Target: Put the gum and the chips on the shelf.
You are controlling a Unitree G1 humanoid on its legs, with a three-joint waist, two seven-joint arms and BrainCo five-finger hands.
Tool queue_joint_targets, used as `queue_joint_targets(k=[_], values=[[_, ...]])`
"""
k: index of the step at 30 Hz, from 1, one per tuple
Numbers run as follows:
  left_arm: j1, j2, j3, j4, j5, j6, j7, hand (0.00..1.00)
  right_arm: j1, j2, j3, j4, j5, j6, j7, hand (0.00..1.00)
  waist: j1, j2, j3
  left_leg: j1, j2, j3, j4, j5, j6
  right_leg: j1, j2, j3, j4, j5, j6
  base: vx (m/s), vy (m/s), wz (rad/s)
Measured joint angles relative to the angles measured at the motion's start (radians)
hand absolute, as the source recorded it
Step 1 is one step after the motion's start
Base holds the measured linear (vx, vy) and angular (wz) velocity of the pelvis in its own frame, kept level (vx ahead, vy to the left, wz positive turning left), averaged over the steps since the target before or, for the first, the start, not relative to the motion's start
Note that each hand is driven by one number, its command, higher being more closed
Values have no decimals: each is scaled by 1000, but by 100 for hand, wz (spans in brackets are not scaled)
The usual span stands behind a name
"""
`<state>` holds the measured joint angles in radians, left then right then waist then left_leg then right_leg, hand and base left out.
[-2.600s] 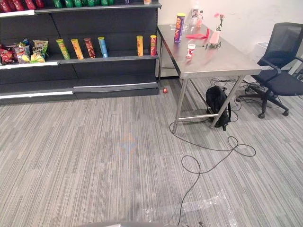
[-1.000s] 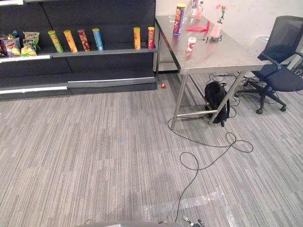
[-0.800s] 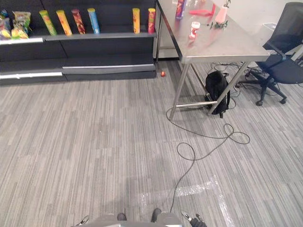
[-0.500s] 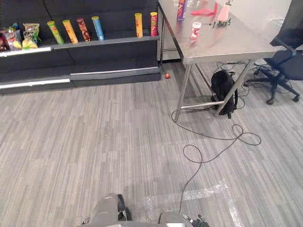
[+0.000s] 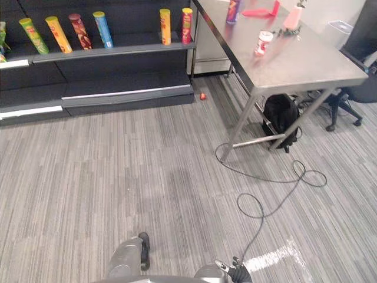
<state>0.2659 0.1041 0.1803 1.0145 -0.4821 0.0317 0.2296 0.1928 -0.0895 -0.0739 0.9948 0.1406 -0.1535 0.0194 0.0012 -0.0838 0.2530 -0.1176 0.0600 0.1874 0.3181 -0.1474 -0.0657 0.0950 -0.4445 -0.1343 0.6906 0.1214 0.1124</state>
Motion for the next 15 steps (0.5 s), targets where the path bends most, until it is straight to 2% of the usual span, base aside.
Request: queue_joint_targets(k=[1, 2, 3, 4, 5, 6, 7, 8, 9, 10, 11, 12, 13, 14, 15], values=[[1, 7, 0, -8, 1, -1, 2, 0, 5, 0, 0, -8, 21, -6, -30, 0, -5, 10, -11, 52, -1, 2, -60, 3, 7, -71, 11, 4, 138, -40, 6, 409, 145, 4], [0, 8, -4, -33, 0, -4, 3, 0, 8, 2, 2, -19, 24, -15, -54, 0, -5, 9, -15, 102, -1, 6, -113, 22, 36, -144, 27, -34, 251, -152, -5, 401, 113, 2], [-5, 9, -8, -41, -4, -8, 3, 0, 11, 5, 2, -27, 23, -19, -63, 0, -6, 9, -15, 127, 2, 9, -135, 30, 37, -171, 41, -65, 281, -208, -15, 490, 84, -8], [-11, 9, -17, -60, -8, -9, 5, 0, 18, 9, 1, -42, 21, -24, -73, 0, -8, 13, -16, 173, 11, 16, -175, 34, 39, -213, 78, -132, 280, -294, -27, 423, -14, -10], [-21, 8, -24, -70, -11, -10, 6, 0, 22, 8, -1, -50, 16, -28, -74, 0, -18, 23, -18, 207, 29, 21, -198, 33, 39, -250, 127, -196, 217, -350, -44, 421, -47, -10], [-31, 6, -26, -69, -13, -10, 8, 0, 24, 7, -4, -58, 15, -30, -74, 0, -25, 31, -17, 221, 42, 21, -210, 33, 39, -269, 154, -225, 171, -365, -58, 402, -106, -11], [-52, 6, -27, -67, -19, -10, 9, 0, 29, 1, -8, -76, 15, -33, -72, 0, -30, 48, -8, 250, 69, 22, -227, 29, 38, -311, 207, -257, 70, -375, -75, 364, -147, -6], [-79, 3, -28, -66, -24, -10, 12, 0, 37, -2, -7, -84, 15, -39, -70, 0, -31, 55, -6, 262, 88, 20, -237, 28, 37, -359, 241, -254, -51, -366, -65, 421, -217, 6], [-103, -1, -29, -66, -25, -13, 12, 0, 40, -1, -5, -83, 16, -45, -70, 0, -32, 55, -6, 267, 96, 13, -241, 11, 31, -385, 252, -237, -173, -328, -42, 342, -213, 30], [-125, -1, -28, -63, -26, -17, 10, 0, 45, 4, -5, -81, 17, -53, -70, 0, -32, 43, -6, 276, 91, 1, -245, -13, 6, -384, 250, -193, -347, -254, -33, 355, -255, 53], [-143, -1, -25, -55, -26, -28, 5, 0, 46, 31, -17, -59, 18, -56, -73, 0, -30, 9, 1, 306, 67, -12, -246, -40, -35, -326, 231, -167, -521, -30, -22, 305, -230, 43], [-159, -16, -20, -45, -25, -31, 3, 0, 35, 26, -40, -50, 18, -56, -75, 0, -29, 33, 18, 323, 82, -6, -235, -47, -42, -305, 246, -185, -515, -41, -65, 337, -224, 32], [-163, -30, -19, -40, -25, -30, -2, 0, 33, 16, -53, -49, 17, -58, -80, 0, -32, 46, 29, 319, 83, -1, -196, -57, -45, -303, 244, -195, -477, -87, -46, 290, -164, 26], [-156, -48, -4, -38, -23, -36, -6, 0, 54, 16, -73, -72, 17, -61, -81, 0, -35, 80, 33, 326, 91, 35, -150, -76, -35, -291, 251, -206, -400, -156, -67, 312, -144, 34], [-147, -66, 15, -36, -18, -36, -9, 0, 65, 9, -75, -86, 17, -55, -84, 0, -35, 97, 29, 342, 113, 53, -137, -93, -36, -282, 256, -221, -357, -197, -68, 260, -122, 32]])
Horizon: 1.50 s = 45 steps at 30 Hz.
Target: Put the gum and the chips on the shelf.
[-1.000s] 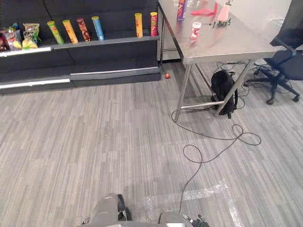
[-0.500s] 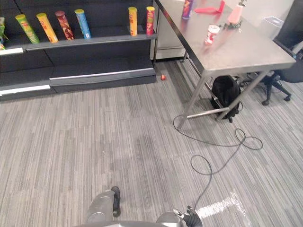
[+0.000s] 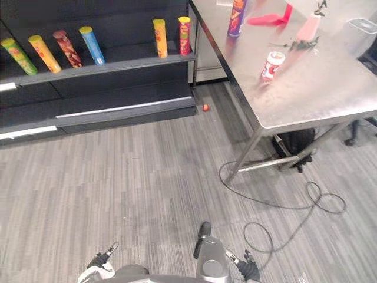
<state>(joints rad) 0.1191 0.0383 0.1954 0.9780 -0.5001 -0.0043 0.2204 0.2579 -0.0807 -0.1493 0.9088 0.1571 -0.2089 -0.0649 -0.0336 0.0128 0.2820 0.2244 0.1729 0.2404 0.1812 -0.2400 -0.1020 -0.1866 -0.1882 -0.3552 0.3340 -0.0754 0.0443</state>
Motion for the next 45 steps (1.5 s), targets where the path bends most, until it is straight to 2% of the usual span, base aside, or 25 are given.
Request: queue_joint_targets(k=[2, 5, 7, 8, 9, 10, 12, 14, 18, 20, 22, 23, 25, 26, 29, 31, 32, 33, 34, 36, 38, 40, 41, 44, 45], values=[[3, -23, 30, -2, 7, 0, -1, 0, 14, -2, -1, -19, 1, 18, -16, 0, 7, 16, -13, 29, 12, -4, 10, -5, 3, 2, -3, -7, 82, -73, -1, 254, -124, 16], [14, -34, 70, -14, 13, -1, -1, 0, 8, -6, -1, -24, -1, 51, -16, 0, 9, 17, -21, -45, 55, -13, 250, -3, -2, 39, 12, -20, 103, -118, -12, 234, -147, -3], [31, -43, 84, -24, 12, -4, -8, 0, 13, -27, 2, -19, -2, 68, -9, 0, 3, 42, -32, -139, 112, -60, 479, 60, -91, 90, 40, -32, 91, -136, -20, 232, -59, -4], [36, -43, 85, -22, 12, -9, -11, 0, 16, -41, 6, -2, -2, 72, 0, 0, 6, 58, -40, -198, 151, -86, 620, 164, -109, 133, 72, -36, 48, -139, -19, 243, -54, -24], [51, -42, 87, -7, 15, -14, -12, 0, 16, -55, 20, 18, -2, 79, 12, 0, 11, 70, -50, -232, 180, -95, 695, 325, -88, 206, 109, -33, -41, -139, -19, 202, -48, -33], [66, -38, 89, 5, 18, -16, -12, 0, 15, -58, 36, 24, -2, 81, 15, 0, 14, 52, -60, -249, 193, -93, 719, 403, -90, 241, 120, -25, -100, -138, -19, 274, -29, -41], [89, -32, 123, 8, 17, -30, -21, 0, -4, -54, 48, 24, -1, 87, 19, 0, 14, 34, -78, -343, 204, -50, 826, 247, -69, 290, 123, -14, -189, -104, -29, 369, -33, -24], [89, -40, 116, 10, 11, -37, -30, 0, -30, -59, 43, 52, -1, 90, 25, 0, 14, 34, -74, -400, 186, 48, 690, 103, -31, 322, 113, 1, -221, -65, -37, 353, 16, -28], [100, -27, 79, 11, 1, -40, -27, 0, -50, -43, 4, 50, -3, 64, 23, 0, 15, 21, -74, -377, 86, 10, 109, 133, -35, 350, 72, 38, -227, -69, -28, 302, 114, -41], [109, -15, 64, 16, -8, -43, -28, 0, -39, -29, -18, 58, -2, 65, 20, 0, 9, 9, -69, -386, 70, -92, -94, 183, -47, 378, 36, 72, -228, -111, 33, 351, 268, -31], [115, -15, 44, 18, -11, -45, -27, 0, -31, -31, -15, 90, -2, 68, 21, 0, 10, 25, -63, -394, 101, -149, -91, 170, -56, 411, 38, 105, -217, -163, 72, 379, 419, -38], [119, -13, 32, 27, -24, -50, -28, 0, -29, -36, -9, 100, -2, 73, 20, 0, 12, 30, -56, -378, 110, -153, -38, 229, -79, 439, 25, 145, -194, -199, 97, 320, 392, -53], [130, 21, 23, 29, -38, -52, -27, 0, -40, -10, 6, 117, -6, 75, 22, 0, 25, -34, -69, -384, 57, -148, 73, 220, -77, 441, -23, 225, -183, -233, 54, 325, 323, -78], [123, 50, 17, 30, -37, -50, -26, 0, -44, 17, 5, 118, -21, 74, 19, 0, 24, -73, -75, -406, 23, -149, 145, 154, -69, 425, -58, 260, -138, -239, 38, 326, 277, -54], [90, 65, 11, 45, -26, -37, -25, 0, -40, 29, -7, 119, -39, 77, 5, 0, 9, -86, -79, -388, -20, -134, 166, 108, -40, 307, -109, 289, 95, -163, 51, 289, 253, -5], [84, 66, 7, 45, 14, -30, -27, 0, -47, 27, -8, 115, -41, 77, 3, 0, 13, -87, -73, -296, -46, -76, 114, 85, -15, 217, -175, 271, 304, -39, 39, 339, 230, -45], [86, 65, 5, 44, 51, -27, -28, 0, -61, 19, -1, 113, -41, 78, 3, 0, 12, -89, -76, -223, -57, -36, 62, 75, 0, 170, -223, 238, 391, 78, 45, 407, 206, -81], [99, 63, -6, 36, 80, -20, -29, 0, -61, 8, 3, 104, -43, 77, 4, 0, 9, -62, -85, -174, -47, 0, 18, 78, 11, 120, -245, 212, 463, 121, 17, 339, 161, -77], [99, 64, -10, 33, 87, -14, -26, 0, -60, 5, 3, 94, -41, 73, 7, 0, 7, -57, -87, -156, -39, 20, 6, 81, 13, 93, -253, 179, 512, 74, 5, 262, 65, -86], [87, 62, -21, 16, 89, 3, -20, 0, -68, -5, 6, 82, -30, 71, 7, 0, 4, -43, -82, -84, -9, 93, -49, 83, 12, 2, -225, 10, 625, -104, 7, 371, 12, -98], [68, 60, -33, 16, 92, 9, -19, 0, -68, -18, 23, 54, -35, 65, 1, 0, 6, -21, -69, -24, 44, 180, -64, 84, 11, -44, -140, -211, 561, -183, -30, 368, -42, -111], [48, 66, -26, 17, 94, 13, -19, 0, -60, -14, 42, 47, -42, 53, -12, 0, 8, -41, -66, 28, 38, 257, -65, 81, 7, -33, -84, -357, 289, -165, -44, 328, -86, -113], [45, 77, -10, 19, 94, 9, -21, 0, -47, 4, 43, 49, -43, 44, -14, 0, 10, -75, -64, 66, 0, 302, -65, 76, -10, 6, -63, -409, 107, -120, -200, 391, -116, -118], [20, 22, -14, 31, 121, -33, -30, 0, -54, -15, 10, 56, -51, 12, -16, 0, -19, -2, -43, 73, 8, 323, -74, 54, -53, 33, -13, -401, 88, -104, -211, 261, -40, -68], [20, 16, -13, 32, 121, -38, -31, 0, -54, -12, -2, 60, -52, 6, -16, 0, -23, -5, -38, 72, 1, 324, -88, 63, -52, 39, -9, -401, 87, -104, -210, 54, -21, -22]])
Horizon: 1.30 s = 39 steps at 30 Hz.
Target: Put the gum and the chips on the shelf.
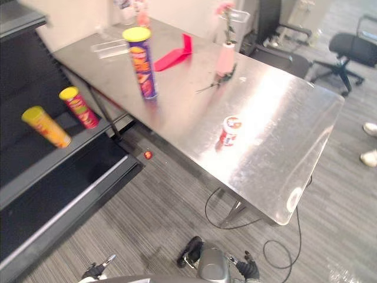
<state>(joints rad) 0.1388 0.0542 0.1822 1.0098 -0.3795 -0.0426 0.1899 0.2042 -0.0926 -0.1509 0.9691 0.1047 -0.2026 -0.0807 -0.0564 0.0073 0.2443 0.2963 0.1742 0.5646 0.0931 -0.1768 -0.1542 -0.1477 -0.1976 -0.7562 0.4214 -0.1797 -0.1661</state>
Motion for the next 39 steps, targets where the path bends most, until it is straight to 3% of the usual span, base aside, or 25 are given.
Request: queue_joint_targets(k=[2, 3, 4, 5, 6, 7, 8, 9, 10, 11, 12, 14, 17, 18, 19, 21, 22, 23, 26, 28, 31, 33, 39], values=[[0, -3, 0, 2, -1, -8, -3, 0, 4, 7, -4, 11, -29, -16, -1, 0, 1, 2, -10, 5, -13, 27, -16, 22, 4, 38, 10, 15, -10, -33, 42, 27, -14, -11], [0, -7, 0, 7, 1, -12, -2, 0, 11, 8, -6, 10, -29, -19, -1, 0, 3, -7, -23, 5, -11, 27, -13, 9, -3, 39, 26, 20, -27, -57, 73, 20, 15, -5], [-3, -8, 1, 7, 2, -12, -3, 0, 10, 8, -7, 11, -29, -19, -1, 0, 6, 1, -32, 3, -3, 29, 14, -4, -15, 38, 35, 22, -38, -66, 81, 1, 29, -19], [-11, -6, 7, 7, 2, -11, -4, 0, 7, 14, -9, 12, -28, -18, -1, 0, 14, -16, -31, -12, 2, 30, 65, -6, -17, 38, 37, 30, -50, -65, 83, -48, 21, -42], [-21, 6, 21, 6, 5, -12, -5, 0, 4, 17, 1, 13, -28, -16, -1, 0, 22, -36, -33, -68, 32, 27, 217, 1, -22, 52, 47, 43, -99, -61, 89, -66, -43, -51], [-27, 11, 20, 8, 6, -11, -8, 0, 1, 16, 10, 15, -28, -16, 0, 0, 29, -35, -33, -97, 56, 24, 295, 18, -34, 72, 67, 47, -150, -55, 100, 5, -140, -71], [-26, 2, 19, 23, 8, -12, -14, 0, -11, -3, 27, 21, -27, -11, 1, 0, 32, -4, -39, -168, 132, -8, 437, 72, -34, 120, 114, 44, -219, -53, 103, 138, -135, -70], [-23, -3, 30, 14, 0, -17, -19, 0, -12, -22, 50, 8, -28, -6, 0, 0, 23, -15, -49, -244, 149, -68, 631, 125, -45, 126, 86, 92, -135, -95, 114, 200, -75, -81], [-28, 4, 42, 7, 0, -19, -19, 0, -8, -23, 60, 11, -28, -2, -1, 0, 30, -17, -45, -275, 165, -80, 713, 132, -42, 138, 88, 117, -160, -49, 110, 168, 43, -109], [-23, -10, 44, 7, -1, -11, -19, 0, -32, -42, 66, 22, -27, 22, -3, 0, 37, 21, -39, -317, 203, -124, 813, 84, -48, 154, 137, 185, -186, -35, 112, 106, 111, -149], [-18, -18, 64, 10, -7, -5, -16, 0, -52, -56, 69, 29, -26, 32, -2, 0, 36, 34, -41, -341, 201, -126, 834, 31, -29, 158, 144, 250, -198, -24, 104, 66, 118, -152], [-12, -12, 60, 10, -12, 0, -7, 0, -53, -50, 69, 30, -27, 38, 0, 0, 36, 28, -39, -346, 195, -95, 744, 2, 6, 176, 143, 334, -229, -13, 103, 71, 108, -146], [-11, -11, 55, 8, -13, 3, 6, 0, -28, -47, 54, 30, -28, 38, 5, 0, 31, 24, -41, -341, 151, -173, 407, 14, 37, 179, 108, 413, -259, 26, 145, 112, 182, -128], [-14, -11, 49, 9, -13, 8, 6, 0, -14, -47, 48, 31, -28, 38, 9, 0, 30, 24, -42, -328, 118, -247, 240, 44, 53, 175, 100, 447, -274, 39, 164, 140, 264, -106], [-16, -11, 48, 9, -13, 9, 5, 0, -4, -48, 47, 31, -27, 38, 10, 0, 30, 24, -43, -324, 107, -282, 177, 70, 54, 173, 97, 465, -282, 46, 174, 164, 290, -92], [-14, -16, 31, 14, -12, 8, 3, 0, 21, -56, 38, 32, -17, 41, 14, 0, 29, 40, -52, -308, 72, -368, 41, 252, 43, 167, 98, 523, -298, 71, 220, 228, 351, -76], [-14, -14, 26, 22, -11, 9, 4, 0, 24, -57, 37, 36, -17, 43, 14, 0, 26, 40, -59, -296, 70, -356, 29, 228, 25, 169, 95, 533, -309, 79, 231, 267, 396, -40], [-17, -6, 7, 26, -10, 10, 4, 0, 27, -42, 31, 38, -17, 45, 13, 0, 9, 19, -74, -274, 38, -354, -18, 220, 18, 179, 76, 541, -338, 100, 258, 181, 270, -9], [-29, 26, -41, 26, -1, 9, 1, 0, 24, 11, 2, 42, -17, 38, -2, 0, 0, -29, -79, -237, -31, -328, -105, 213, 25, 194, 15, 540, -376, 129, 299, 156, 299, 8], [-29, 33, -58, 27, 1, 11, 2, 0, 24, 24, -12, 54, -17, 25, -8, 0, 1, -38, -80, -210, -63, -324, -112, 202, 41, 210, -17, 543, -372, 134, 307, 62, 199, 0], [-25, 38, -81, 31, 7, 19, 2, 0, 23, 25, -24, 59, -16, 12, -28, 0, 4, -39, -87, -156, -89, -297, -148, 196, 47, 211, -42, 555, -346, 134, 308, 4, 127, -27], [-27, 39, -100, 46, 7, 26, 2, 0, 16, 23, -39, 60, -16, 8, -44, 0, 0, -23, -85, -135, -93, -289, -190, 190, 56, 199, -38, 563, -349, 131, 316, -52, 53, -28], [-28, 52, -103, 47, 5, 34, -23, 0, 34, 31, -41, 70, 52, 36, -79, 0, 2, -36, -89, -130, -84, -272, -197, 185, 53, 190, -26, 566, -348, 125, 316, -80, 11, -8]])
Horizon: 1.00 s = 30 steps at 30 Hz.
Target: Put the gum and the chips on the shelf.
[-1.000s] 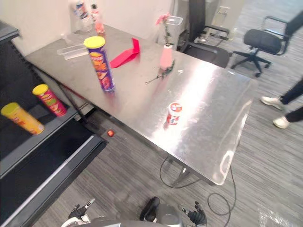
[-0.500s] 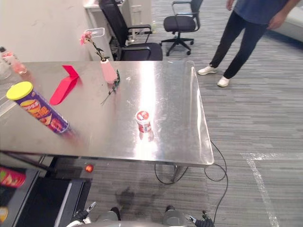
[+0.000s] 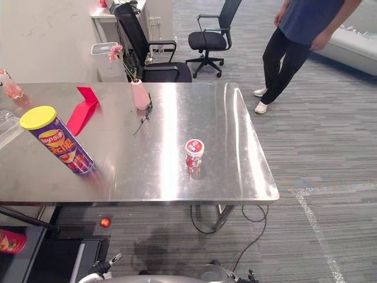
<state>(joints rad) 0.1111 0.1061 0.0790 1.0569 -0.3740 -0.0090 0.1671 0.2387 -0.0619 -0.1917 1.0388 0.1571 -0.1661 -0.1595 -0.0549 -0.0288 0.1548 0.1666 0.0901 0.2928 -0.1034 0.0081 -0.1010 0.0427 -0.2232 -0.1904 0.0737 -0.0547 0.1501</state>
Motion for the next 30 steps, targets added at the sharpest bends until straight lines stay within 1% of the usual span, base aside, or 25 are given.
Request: queue_joint_targets(k=[4, 6, 7, 9, 10, 11, 12, 13, 14, 15, 16, 17, 18, 19, 20, 22, 24, 26, 27, 28, 30], values=[[1, -3, 6, 8, 0, 0, 1, 0, -2, 3, -42, 35, 130, 32, -17, 0, 2, -7, -10, -3, 6, -4, 0, 1, -4, 18, 4, -24, -26, 1, 1, -15, 5, 6], [2, -3, 10, 8, 0, 5, 2, 0, -3, 7, -89, 41, 227, 41, -57, 0, 3, -6, -21, -5, 9, 1, 0, -3, -8, 27, 11, -23, -55, 10, 0, 45, 20, -5], [2, -3, 16, 8, 0, 8, 1, 0, -3, 7, -100, 42, 249, 42, -65, 0, 3, -8, -22, -3, 9, 2, 0, -5, -10, 31, 11, -22, -63, 18, 1, 56, 30, -8], [5, -3, 44, 7, 2, 12, 0, 0, -3, 8, -167, 43, 322, 44, -102, 0, 4, -12, -29, 1, 12, 12, 0, -13, -15, 43, 16, -18, -87, 40, 3, 71, 28, -10], [6, -3, 49, 5, 1, 13, 0, 0, -4, 8, -193, 43, 337, 44, -113, 0, 4, -13, -30, 5, 13, 17, 0, -16, -16, 49, 18, -17, -92, 49, 0, 105, 18, -20], [13, -4, 63, -4, 2, 14, 0, 0, -8, 3, -253, 43, 371, 43, -129, 0, 6, -15, -30, 13, 18, 31, 0, -21, -18, 50, 24, -4, -97, 57, 4, 89, 10, -24], [19, -3, 73, -5, 2, 14, -1, 0, -12, 0, -286, 41, 384, 44, -137, 0, 7, -17, -32, 14, 20, 38, 0, -21, -18, 50, 28, 3, -101, 58, 3, 93, 12, -39], [32, 0, 96, -10, 6, 19, -11, 0, -23, -14, -363, 35, 406, 62, -134, 0, 10, -20, -36, 19, 26, 57, 0, -28, -25, 50, 35, 16, -109, 60, 1, 126, 4, -40], [49, 3, 115, -25, 6, 21, -19, 0, -32, -32, -427, 28, 445, 45, -158, 0, 9, -20, -36, 32, 31, 71, 0, -35, -25, 50, 41, 28, -109, 60, 2, 128, 6, -39], [55, 3, 125, -30, 6, 21, -19, 0, -36, -45, -467, 25, 455, 39, -165, 0, 10, -23, -37, 35, 34, 81, 0, -38, -26, 50, 44, 32, -109, 61, 2, 155, 5, -34], [69, 4, 139, -42, 7, 21, -20, 0, -42, -73, -537, 2, 474, 31, -169, 0, 11, -24, -39, 47, 37, 91, 0, -46, -29, 51, 48, 35, -109, 61, 2, 112, 13, -33], [79, 3, 154, -53, 6, 21, -21, 0, -46, -107, -589, -42, 477, 30, -172, 0, 12, -24, -40, 56, 40, 109, 0, -54, -34, 51, 51, 35, -109, 61, 2, 112, 13, -35], [87, 3, 160, -62, 7, 21, -20, 0, -51, -127, -606, -64, 477, 28, -176, 0, 12, -23, -41, 61, 40, 114, 1, -57, -35, 51, 52, 36, -109, 61, 2, 87, 17, -36], [92, 5, 166, -65, 23, 19, -19, 0, -65, -167, -637, -113, 477, 21, -183, 0, 12, -23, -42, 67, 41, 131, 2, -61, -34, 50, 53, 36, -108, 61, 2, 68, 16, -31], [93, 7, 165, -68, 38, 18, -18, 0, -87, -207, -658, -161, 474, 12, -186, 0, 10, -21, -43, 72, 39, 137, 4, -65, -35, 49, 53, 35, -107, 62, 1, 58, 15, -26], [102, 7, 163, -87, 42, 16, -17, 0, -118, -248, -665, -226, 468, -8, -188, 0, 6, -23, -42, 80, 39, 143, 7, -69, -35, 50, 54, 35, -107, 62, 1, 32, 4, -19], [119, 7, 158, -113, 42, 9, -14, 0, -167, -292, -640, -347, 426, -26, -194, 0, 4, -24, -42, 92, 41, 163, 7, -77, -39, 48, 60, 35, -107, 66, -5, 7, -11, -27], [125, 7, 148, -121, 42, 9, -6, 0, -194, -322, -590, -425, 384, -30, -201, 0, 3, -21, -43, 99, 41, 166, 7, -80, -40, 48, 61, 35, -107, 66, -5, -21, -20, -12], [127, 7, 137, -126, 42, 10, 0, 0, -203, -333, -562, -484, 350, -36, -200, 0, 3, -20, -44, 98, 41, 166, 7, -82, -40, 46, 61, 35, -107, 66, -5, 0, 0, 0], [129, 7, 131, -129, 42, 12, 2, 0, -208, -337, -549, -512, 339, -41, -199, 0, 3, -19, -44, 98, 41, 166, 7, -83, -39, 45, 61, 35, -107, 66, -5, 0, 0, 0], [141, 4, 114, -140, 43, 20, -6, 0, -219, -347, -498, -621, 277, -44, -167, 0, 4, -15, -46, 98, 41, 165, 8, -85, -39, 45, 61, 34, -108, 66, -5, 0, 0, 0]])
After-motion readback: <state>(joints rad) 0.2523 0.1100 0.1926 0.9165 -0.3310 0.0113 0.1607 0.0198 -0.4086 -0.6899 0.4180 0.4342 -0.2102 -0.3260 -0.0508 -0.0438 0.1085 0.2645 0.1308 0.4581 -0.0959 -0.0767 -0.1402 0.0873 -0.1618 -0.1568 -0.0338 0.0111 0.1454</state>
